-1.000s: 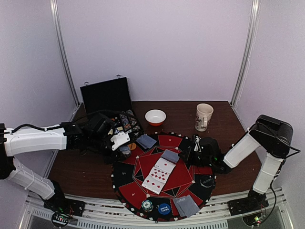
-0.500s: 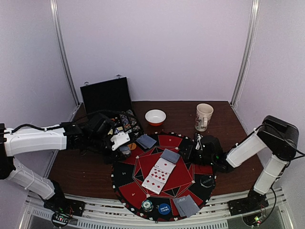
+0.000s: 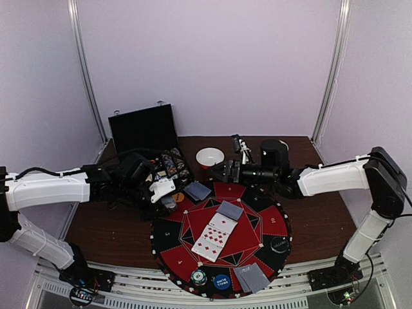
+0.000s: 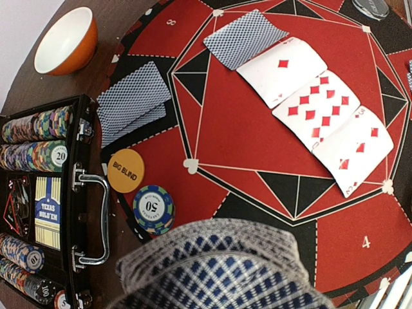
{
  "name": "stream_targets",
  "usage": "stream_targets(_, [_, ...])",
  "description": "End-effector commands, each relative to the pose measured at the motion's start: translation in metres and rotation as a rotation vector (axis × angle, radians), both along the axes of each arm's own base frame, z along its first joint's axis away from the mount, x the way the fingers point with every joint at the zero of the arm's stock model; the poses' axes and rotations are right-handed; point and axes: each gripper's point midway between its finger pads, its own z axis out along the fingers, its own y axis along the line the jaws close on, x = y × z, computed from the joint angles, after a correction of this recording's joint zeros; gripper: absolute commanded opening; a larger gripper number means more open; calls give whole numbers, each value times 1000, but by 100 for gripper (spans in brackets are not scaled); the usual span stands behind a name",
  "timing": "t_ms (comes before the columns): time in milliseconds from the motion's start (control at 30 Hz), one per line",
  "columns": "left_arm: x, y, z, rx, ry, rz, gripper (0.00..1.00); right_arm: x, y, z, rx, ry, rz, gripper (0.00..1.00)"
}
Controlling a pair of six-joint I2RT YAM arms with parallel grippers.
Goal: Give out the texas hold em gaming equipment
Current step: Pick up the poker card from the face-down deck piles.
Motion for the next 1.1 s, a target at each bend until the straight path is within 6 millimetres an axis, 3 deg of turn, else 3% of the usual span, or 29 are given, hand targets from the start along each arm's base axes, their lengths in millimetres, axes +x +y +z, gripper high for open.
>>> stream_targets(0, [6,-5,18,-50,-44,7,41,-37,35,1,157,135,283,73])
stream_targets(200, [7,-4,19,-54,-49,9,41,-51,78,-12,146,151,388,74])
stream_targets(467, [6,-5,17,-50,-41,4,41,-75,109,-29,138,180,489,74])
stream_targets(800, [6,-6,18,-53,-41,1,41,-73,121,-25,210,211,510,74])
stream_targets(1067, [5,-5,19,-55,-45,2,41,-70,117,-11,267,228,525,73])
